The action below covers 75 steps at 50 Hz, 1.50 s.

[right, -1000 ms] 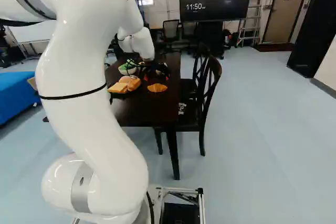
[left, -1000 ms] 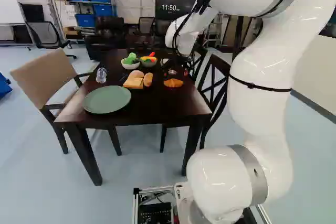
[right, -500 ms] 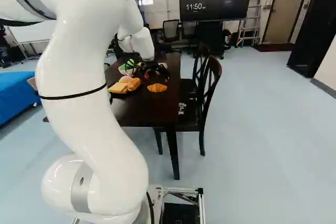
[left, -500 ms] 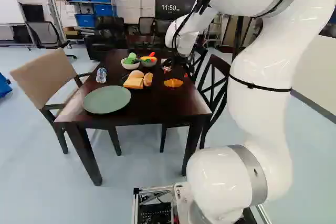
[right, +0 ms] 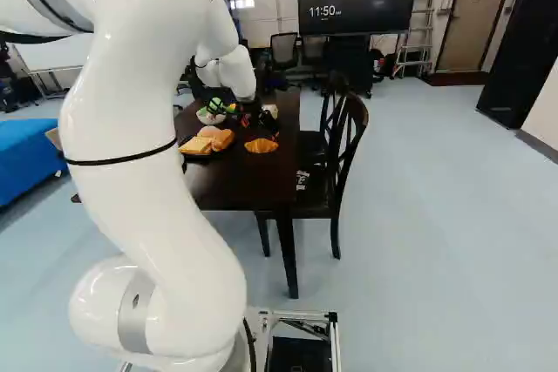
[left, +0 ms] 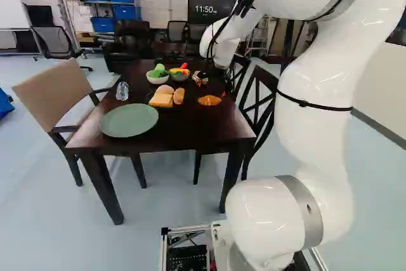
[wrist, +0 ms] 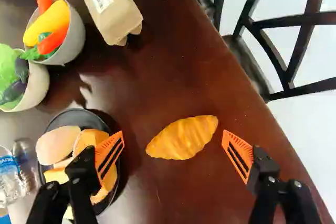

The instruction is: Move the croissant to the empty plate

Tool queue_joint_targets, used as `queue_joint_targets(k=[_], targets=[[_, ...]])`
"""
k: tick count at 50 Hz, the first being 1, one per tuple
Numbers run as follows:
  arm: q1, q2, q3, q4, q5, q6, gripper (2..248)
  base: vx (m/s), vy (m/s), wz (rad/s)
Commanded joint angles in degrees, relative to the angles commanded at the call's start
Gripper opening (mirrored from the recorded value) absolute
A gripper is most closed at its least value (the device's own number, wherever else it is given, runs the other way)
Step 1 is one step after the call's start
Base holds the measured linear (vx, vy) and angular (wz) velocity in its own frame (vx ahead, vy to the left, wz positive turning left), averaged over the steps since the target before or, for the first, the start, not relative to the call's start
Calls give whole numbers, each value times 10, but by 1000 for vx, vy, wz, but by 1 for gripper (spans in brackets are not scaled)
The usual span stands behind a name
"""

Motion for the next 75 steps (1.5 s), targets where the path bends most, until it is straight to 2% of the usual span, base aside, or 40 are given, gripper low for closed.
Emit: queue_joint_targets(k=[35, 68, 75], targets=[[0, 0, 0, 5, -11, 209, 247, 0, 0, 0], [0, 0, 0, 25, -78, 408, 247, 0, 0, 0], [0, 0, 0, 29, -91, 408, 247, 0, 0, 0]])
